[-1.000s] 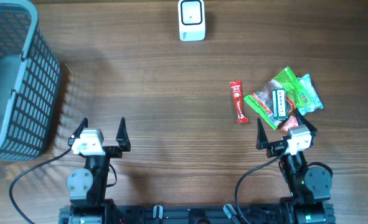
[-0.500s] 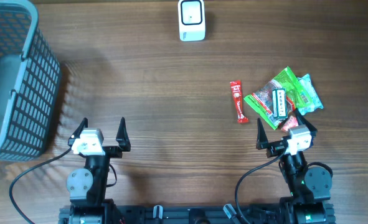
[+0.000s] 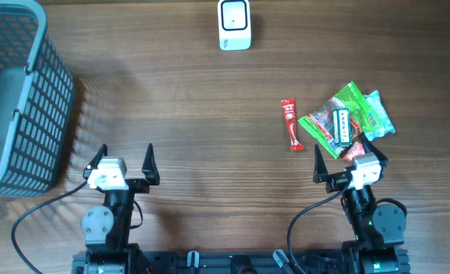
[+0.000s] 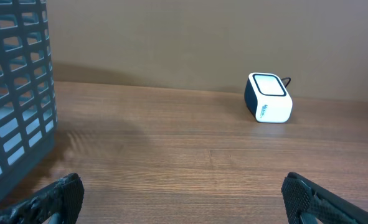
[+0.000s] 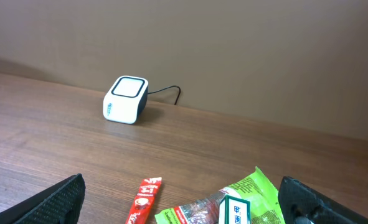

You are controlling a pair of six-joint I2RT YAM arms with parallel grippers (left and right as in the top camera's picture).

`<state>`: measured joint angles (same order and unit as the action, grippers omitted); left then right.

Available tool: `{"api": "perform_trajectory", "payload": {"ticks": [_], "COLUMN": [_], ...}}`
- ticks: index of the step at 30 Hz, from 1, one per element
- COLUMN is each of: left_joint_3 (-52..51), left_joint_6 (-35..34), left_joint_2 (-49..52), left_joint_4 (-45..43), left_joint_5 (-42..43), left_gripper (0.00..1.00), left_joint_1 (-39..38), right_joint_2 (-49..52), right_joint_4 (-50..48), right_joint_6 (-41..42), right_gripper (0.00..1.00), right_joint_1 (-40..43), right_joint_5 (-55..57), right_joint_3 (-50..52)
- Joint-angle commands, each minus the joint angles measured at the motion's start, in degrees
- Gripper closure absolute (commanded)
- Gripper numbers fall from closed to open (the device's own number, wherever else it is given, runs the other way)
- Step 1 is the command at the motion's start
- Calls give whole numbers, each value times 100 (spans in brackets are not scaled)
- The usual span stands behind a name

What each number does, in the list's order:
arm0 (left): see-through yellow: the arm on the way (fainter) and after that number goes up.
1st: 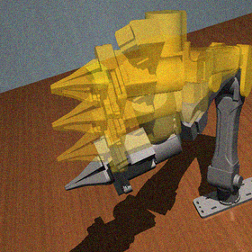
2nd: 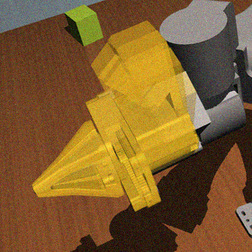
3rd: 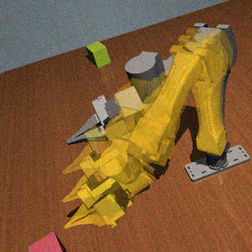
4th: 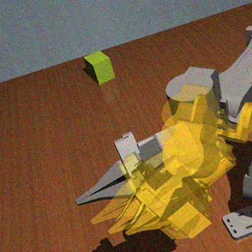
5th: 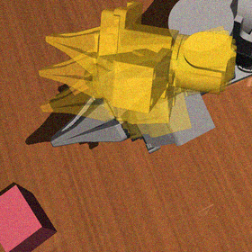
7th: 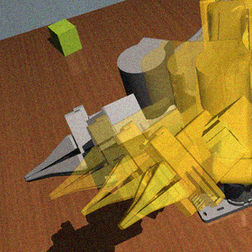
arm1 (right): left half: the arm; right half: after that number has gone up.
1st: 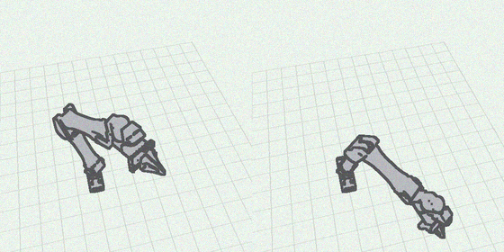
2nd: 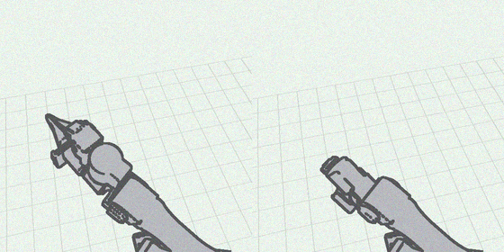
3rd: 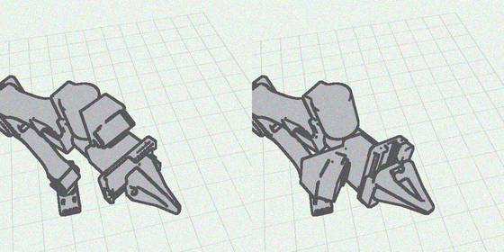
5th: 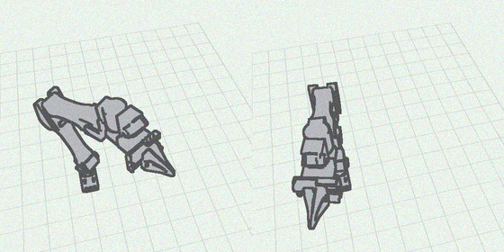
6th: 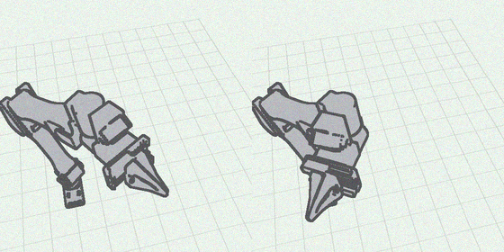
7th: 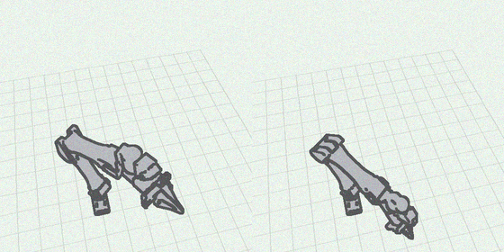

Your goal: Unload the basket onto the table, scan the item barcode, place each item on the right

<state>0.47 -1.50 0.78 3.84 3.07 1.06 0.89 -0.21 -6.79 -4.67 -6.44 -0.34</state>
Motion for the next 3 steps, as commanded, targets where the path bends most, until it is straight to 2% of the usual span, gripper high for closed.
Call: {"api": "perform_trajectory", "payload": {"ticks": [1, 3], "left_joint_3": [-15, -15], "left_joint_6": [125, 125], "left_joint_2": [-55, -55], "left_joint_4": [31, 31], "left_joint_5": [136, 136], "left_gripper": [0, 0], "left_joint_1": [-33, -33], "right_joint_2": [-61, -61], "right_joint_4": [-26, -26], "right_joint_6": [-66, -68], "right_gripper": [0, 0], "right_joint_1": [35, 35], "right_joint_5": [-94, -94], "right_joint_3": [4, 4]}}
